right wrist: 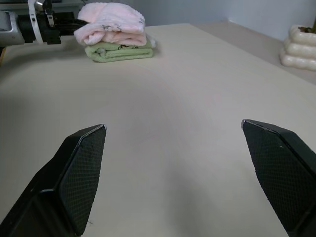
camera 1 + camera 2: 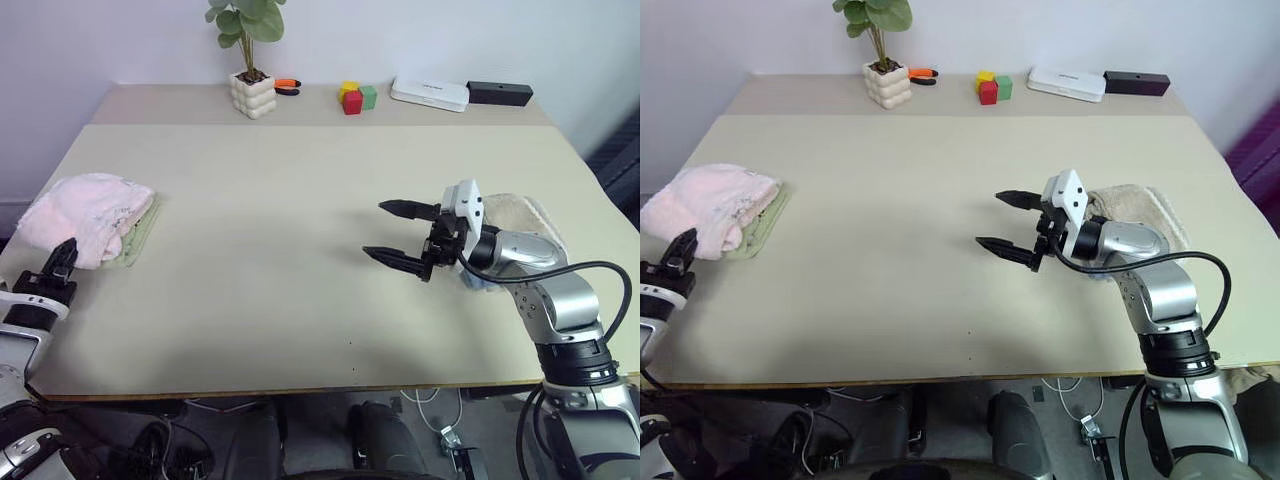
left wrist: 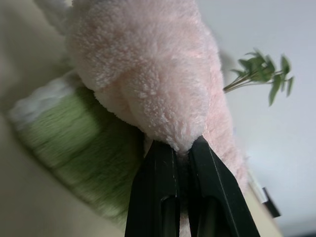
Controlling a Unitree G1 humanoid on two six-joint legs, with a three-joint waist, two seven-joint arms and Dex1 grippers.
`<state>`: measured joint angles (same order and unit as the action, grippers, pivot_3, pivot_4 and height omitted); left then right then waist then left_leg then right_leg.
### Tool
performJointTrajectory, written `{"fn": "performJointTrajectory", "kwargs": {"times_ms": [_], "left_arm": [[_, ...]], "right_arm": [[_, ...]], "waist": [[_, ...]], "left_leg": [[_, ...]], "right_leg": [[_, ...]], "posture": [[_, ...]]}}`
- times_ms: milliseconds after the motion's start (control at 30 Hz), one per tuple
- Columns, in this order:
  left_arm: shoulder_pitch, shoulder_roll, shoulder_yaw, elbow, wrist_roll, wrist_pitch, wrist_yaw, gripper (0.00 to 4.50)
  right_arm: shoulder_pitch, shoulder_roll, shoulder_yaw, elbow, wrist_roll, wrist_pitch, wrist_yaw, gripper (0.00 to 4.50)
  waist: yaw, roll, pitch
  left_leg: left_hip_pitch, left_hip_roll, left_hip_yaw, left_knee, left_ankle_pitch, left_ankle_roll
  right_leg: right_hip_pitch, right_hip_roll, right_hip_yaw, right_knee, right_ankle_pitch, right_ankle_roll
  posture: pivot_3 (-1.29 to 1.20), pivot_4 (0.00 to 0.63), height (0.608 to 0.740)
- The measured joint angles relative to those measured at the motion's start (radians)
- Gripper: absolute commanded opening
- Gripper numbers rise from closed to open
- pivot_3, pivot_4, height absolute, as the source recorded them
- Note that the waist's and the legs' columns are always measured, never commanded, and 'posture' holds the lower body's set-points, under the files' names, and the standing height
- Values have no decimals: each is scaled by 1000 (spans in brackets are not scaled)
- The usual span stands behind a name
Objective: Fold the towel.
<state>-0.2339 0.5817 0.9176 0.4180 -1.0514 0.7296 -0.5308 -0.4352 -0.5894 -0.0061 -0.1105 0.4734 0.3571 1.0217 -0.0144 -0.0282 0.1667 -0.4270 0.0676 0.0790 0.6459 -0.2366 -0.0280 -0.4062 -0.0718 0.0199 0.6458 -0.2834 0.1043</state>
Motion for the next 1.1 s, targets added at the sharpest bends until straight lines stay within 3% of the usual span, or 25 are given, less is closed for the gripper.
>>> {"fn": "performJointTrajectory", "kwargs": {"times_ms": [67, 300, 567, 900, 1000, 1100], "left_arm": [[-1, 0, 1, 0, -9, 1, 6, 1002], [-7, -7, 33, -5, -98, 33, 45, 4468], [145, -55, 84, -183, -355, 226, 155, 4468], [315, -65, 76, -279, -530, 290, 161, 4468], [440, -57, -46, -485, -446, 300, -3, 4468], [444, -33, -155, -623, -339, 238, -155, 4468]], "right_arm": [[0, 1, 0, 5, -1, -2, 0, 4500], [0, 3, 0, 18, -19, -17, 0, 4500], [4, 10, 0, 18, -20, -19, -4, 4500], [7, 18, 0, 31, -21, -35, -5, 4500], [7, 18, -6, 37, -13, -31, -5, 4500], [9, 18, -22, 34, 26, -11, -3, 4500]], "waist": [[0, 0, 0], [0, 0, 0], [-4, 0, 0], [-3, 0, 0], [-6, 1, 0], [-1, 1, 0]], "left_leg": [[0, 0, 0, 0, 0, 0], [0, 0, 0, 0, 0, 0], [0, 0, 0, 0, 0, 0], [0, -1, 0, 0, -1, 1], [0, -3, 2, -2, -4, -1], [0, -3, 1, -3, -4, -1]], "right_leg": [[0, 0, 0, 0, 0, 0], [0, 0, 0, 0, 0, 0], [0, -1, 0, 0, 0, 0], [-1, -11, -1, -1, -2, -4], [-2, -15, -1, -2, -2, -5], [-5, -17, -2, -3, -2, -6]], "posture": [[0, 150, 735], [0, 150, 735], [0, 150, 735], [0, 150, 735], [0, 150, 735], [0, 150, 735]]}}
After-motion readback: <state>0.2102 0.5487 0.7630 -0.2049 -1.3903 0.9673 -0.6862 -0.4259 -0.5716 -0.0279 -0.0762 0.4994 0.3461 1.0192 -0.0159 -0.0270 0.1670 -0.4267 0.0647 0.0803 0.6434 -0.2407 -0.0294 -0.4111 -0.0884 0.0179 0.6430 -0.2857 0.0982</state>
